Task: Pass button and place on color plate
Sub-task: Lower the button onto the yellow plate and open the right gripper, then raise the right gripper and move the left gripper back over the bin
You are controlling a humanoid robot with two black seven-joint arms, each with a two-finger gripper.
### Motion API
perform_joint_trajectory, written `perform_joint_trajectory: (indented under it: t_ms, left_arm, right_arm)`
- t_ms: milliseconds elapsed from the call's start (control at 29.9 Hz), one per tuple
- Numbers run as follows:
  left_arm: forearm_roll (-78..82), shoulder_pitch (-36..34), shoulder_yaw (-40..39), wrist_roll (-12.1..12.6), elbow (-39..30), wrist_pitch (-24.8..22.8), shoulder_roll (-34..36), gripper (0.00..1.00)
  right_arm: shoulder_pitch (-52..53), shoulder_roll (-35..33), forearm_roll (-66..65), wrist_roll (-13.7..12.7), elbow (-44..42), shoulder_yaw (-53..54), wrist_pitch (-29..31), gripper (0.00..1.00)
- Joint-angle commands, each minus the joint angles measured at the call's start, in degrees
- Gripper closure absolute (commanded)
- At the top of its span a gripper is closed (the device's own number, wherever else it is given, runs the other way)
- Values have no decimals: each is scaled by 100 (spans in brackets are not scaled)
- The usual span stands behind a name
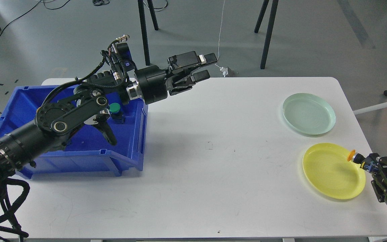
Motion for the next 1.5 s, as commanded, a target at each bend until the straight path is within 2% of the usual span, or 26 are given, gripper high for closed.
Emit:
perform_joint_trajectory:
  t_ms: [0, 134, 267, 535, 635, 702, 735, 869, 1103, 1170, 1270, 1337, 1404, 1471]
  left_arm:
    - [0, 9, 0, 0, 0, 1, 0, 18]
    - [0, 18, -8, 0, 0, 1, 0, 18]
    - [-9, 18, -8, 0, 0, 1, 0, 18]
    - [-9, 18, -8, 0, 0, 1, 0, 18]
    - [-17, 18, -17, 0, 0, 1, -17, 18]
    - [-131, 26, -104, 0, 0, 128, -113, 18]
    - [-219, 26, -166, 0, 0, 198, -140, 18]
    - [-675, 26, -430, 0, -9, 182, -149, 17]
    - [-826, 79, -693, 0, -157, 1, 131, 16]
    - [-826, 175, -825, 0, -569, 1, 395, 16]
    - [-826, 316, -992, 0, -1876, 1, 1192, 16]
    - [-826, 343, -967, 0, -2432, 1, 1755, 16]
    - [-747, 334, -914, 0, -2785, 128, 2335, 16]
    - [-555, 334, -783, 0, -2804, 164, 2863, 16]
  right_arm:
    - [261, 36, -1, -1, -148, -481, -54, 99]
    - [455, 45, 8, -1, -139, -781, -221, 94]
    - [499, 54, 8, -1, -104, -799, -230, 83]
    - [517, 71, 17, -1, -77, -772, -257, 54]
    - [526, 150, 26, -1, -60, -755, -257, 30]
    - [569, 203, 34, -1, -51, -746, -248, 6]
    - [587, 220, 43, -1, -42, -746, -239, 3]
    - [596, 212, 52, -1, 264, -606, -213, 3]
    - [648, 317, 122, -1, 1090, 491, 50, 3]
    - [850, 509, 122, -1, 1240, 765, 270, 3]
    - [1236, 922, 131, -1, 1259, 906, 481, 3]
    - [1421, 1064, 131, -1, 1259, 898, 490, 3]
    - [1518, 1160, 131, -1, 1259, 889, 499, 3]
    - [1545, 1231, 122, -1, 1241, 862, 508, 3]
